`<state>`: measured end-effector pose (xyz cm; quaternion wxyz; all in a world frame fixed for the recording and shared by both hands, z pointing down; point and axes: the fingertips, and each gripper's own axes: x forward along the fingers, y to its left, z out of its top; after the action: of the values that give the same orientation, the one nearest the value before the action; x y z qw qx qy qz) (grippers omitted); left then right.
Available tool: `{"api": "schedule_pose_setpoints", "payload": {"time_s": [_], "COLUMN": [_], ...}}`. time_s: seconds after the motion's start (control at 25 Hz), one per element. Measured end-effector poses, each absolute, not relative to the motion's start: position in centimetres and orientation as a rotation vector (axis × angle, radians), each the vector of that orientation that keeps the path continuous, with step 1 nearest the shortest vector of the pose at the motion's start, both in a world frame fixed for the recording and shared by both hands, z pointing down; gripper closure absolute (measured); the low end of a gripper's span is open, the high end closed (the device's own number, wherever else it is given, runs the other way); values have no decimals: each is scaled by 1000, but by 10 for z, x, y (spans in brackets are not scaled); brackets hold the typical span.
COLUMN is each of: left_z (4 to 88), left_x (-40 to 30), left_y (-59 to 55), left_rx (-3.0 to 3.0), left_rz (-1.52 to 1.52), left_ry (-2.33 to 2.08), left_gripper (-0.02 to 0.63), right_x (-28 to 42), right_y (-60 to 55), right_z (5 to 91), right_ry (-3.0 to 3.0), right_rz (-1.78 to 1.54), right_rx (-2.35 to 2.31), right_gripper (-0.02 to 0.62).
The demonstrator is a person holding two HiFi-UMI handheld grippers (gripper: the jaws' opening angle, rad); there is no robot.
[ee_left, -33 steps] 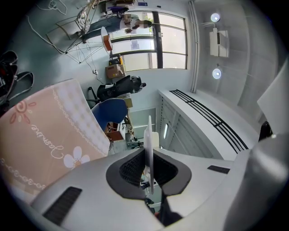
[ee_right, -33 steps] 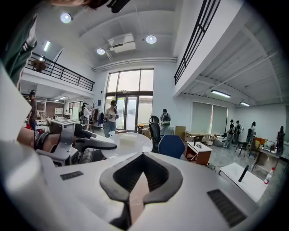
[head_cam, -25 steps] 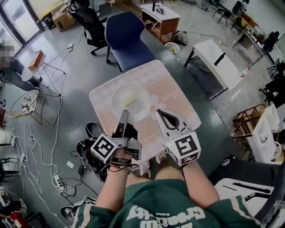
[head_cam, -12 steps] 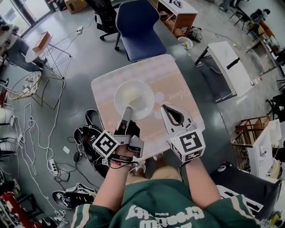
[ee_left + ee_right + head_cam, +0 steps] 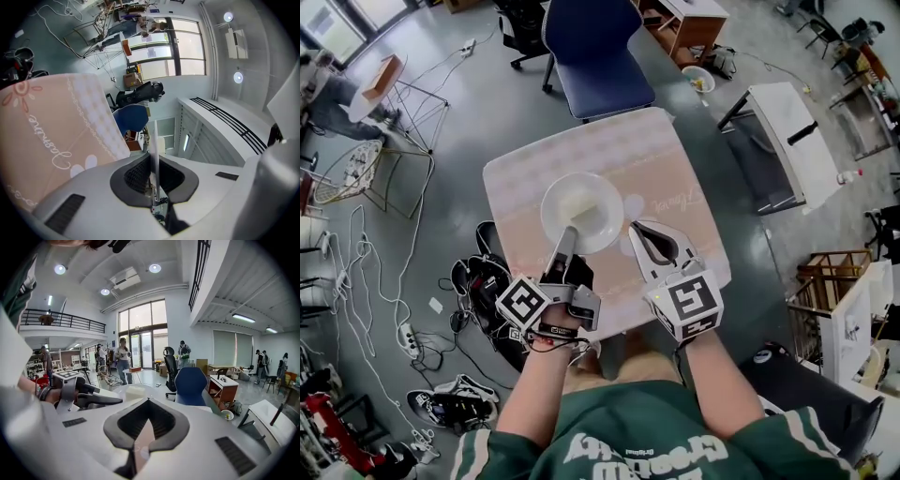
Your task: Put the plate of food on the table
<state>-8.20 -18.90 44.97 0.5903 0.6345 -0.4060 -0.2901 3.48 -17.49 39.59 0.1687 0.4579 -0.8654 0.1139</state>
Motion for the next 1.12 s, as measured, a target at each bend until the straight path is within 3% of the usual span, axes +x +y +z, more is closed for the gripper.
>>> {"api": "schedule_pose_setpoints", "payload": {"time_s": [1.12], "left_z": [584], "left_x": [-46], "left_y": [-228], "left_rx": [1326], "left_rz": [-572], "left_ry": [-1017], "left_gripper": [580], "right_x": [62], "right_y": [-233], "right_z": [506], "right_ry": [-2394], "right_rz": [502], "right_rx": [1130], "right_gripper": [581]}}
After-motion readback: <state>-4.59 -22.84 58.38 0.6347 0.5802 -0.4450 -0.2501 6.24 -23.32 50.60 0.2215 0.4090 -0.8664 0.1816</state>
